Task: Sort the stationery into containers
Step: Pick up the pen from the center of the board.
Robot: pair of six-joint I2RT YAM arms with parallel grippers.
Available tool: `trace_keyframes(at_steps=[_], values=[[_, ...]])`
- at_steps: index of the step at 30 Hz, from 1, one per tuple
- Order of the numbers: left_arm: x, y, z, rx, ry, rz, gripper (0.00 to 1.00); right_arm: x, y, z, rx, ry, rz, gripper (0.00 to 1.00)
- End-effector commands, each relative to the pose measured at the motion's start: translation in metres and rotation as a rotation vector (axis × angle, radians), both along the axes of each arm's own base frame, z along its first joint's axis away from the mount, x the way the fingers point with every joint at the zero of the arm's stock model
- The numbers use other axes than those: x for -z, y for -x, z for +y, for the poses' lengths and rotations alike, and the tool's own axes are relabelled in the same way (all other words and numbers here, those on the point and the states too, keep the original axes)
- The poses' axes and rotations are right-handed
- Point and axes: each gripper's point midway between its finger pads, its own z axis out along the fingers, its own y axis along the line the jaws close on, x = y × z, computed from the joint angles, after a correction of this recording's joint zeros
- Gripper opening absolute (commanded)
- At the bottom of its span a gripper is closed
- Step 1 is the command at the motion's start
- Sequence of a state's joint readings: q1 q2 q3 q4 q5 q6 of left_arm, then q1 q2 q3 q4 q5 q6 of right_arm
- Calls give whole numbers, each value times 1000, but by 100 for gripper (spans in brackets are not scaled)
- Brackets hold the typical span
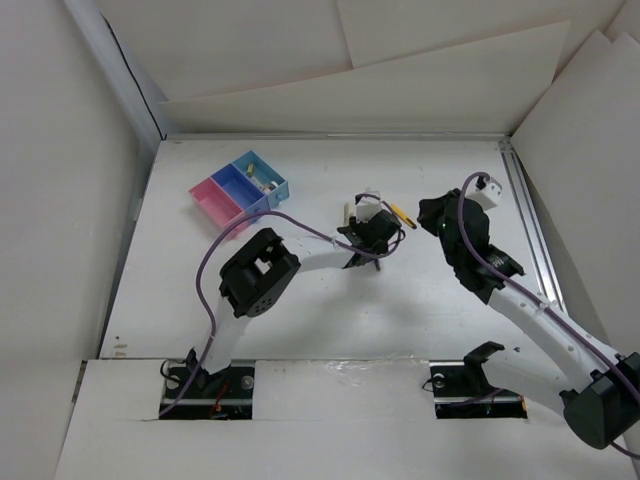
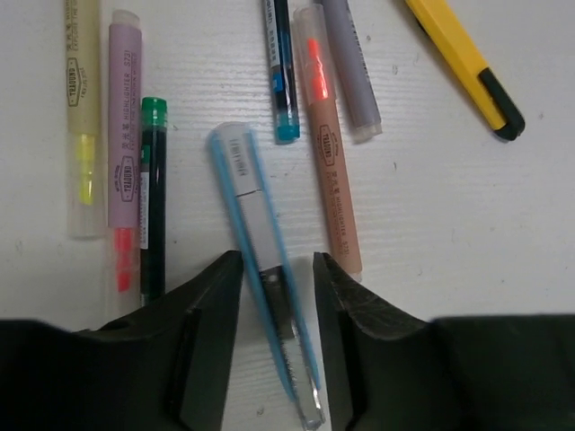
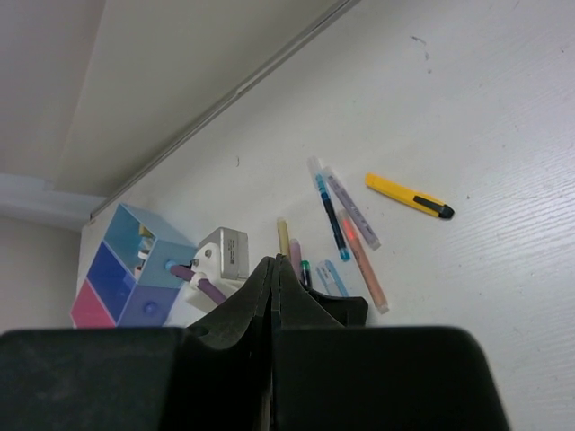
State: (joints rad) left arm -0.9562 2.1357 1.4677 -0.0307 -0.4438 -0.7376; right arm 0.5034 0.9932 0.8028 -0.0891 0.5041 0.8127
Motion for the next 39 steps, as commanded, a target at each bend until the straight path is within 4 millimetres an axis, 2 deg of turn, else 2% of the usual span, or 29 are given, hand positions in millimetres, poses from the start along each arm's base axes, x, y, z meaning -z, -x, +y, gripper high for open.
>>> trace_keyframes(at_steps=[1,2,6,9,10,12,14,19,24,26,28,30,32,33,34,38,39], values=[[3,2,0,-2,-21,17,32,-15,2,-1,-5,-31,-50,0],[4,3,1,-9,-21,24,29,-15,2,-1,-5,-31,-50,1],[10,5,13,-31,-69,27,28,-17,5,-1,-14,-37,-57,2],[24,12,23,-49,-134,41,26,-17,6,0,-25,-30,-56,2],[24,11,29,-62,-159,37,26,-16,6,0,-25,-30,-56,2],[22,17,27,-57,-184,21,26,-19,7,-1,-25,-34,-64,2],[23,18,36,-72,-225,20,26,-20,7,-1,-25,-34,-64,2],[24,23,35,-69,-229,25,34,-20,7,-1,-25,-34,-64,2],[28,26,31,-51,-209,43,34,-25,8,1,-34,-45,-79,2],[32,26,28,-46,-202,48,26,-25,8,1,-34,-45,-79,2],[31,25,27,-46,-194,43,14,-25,8,1,-34,-45,-79,2],[31,25,27,-46,-194,43,5,-25,8,1,-34,-45,-79,3],[31,25,27,-46,-194,43,1,-25,8,1,-34,-45,-79,3],[26,25,26,-46,-185,38,0,-25,8,1,-34,-45,-79,3],[30,28,27,-40,-190,49,0,-25,8,1,-34,-45,-79,3],[2,30,24,-38,-114,30,0,-25,8,1,-34,-45,-79,3],[-17,30,24,-38,-82,11,0,-25,8,1,-34,-45,-79,3]])
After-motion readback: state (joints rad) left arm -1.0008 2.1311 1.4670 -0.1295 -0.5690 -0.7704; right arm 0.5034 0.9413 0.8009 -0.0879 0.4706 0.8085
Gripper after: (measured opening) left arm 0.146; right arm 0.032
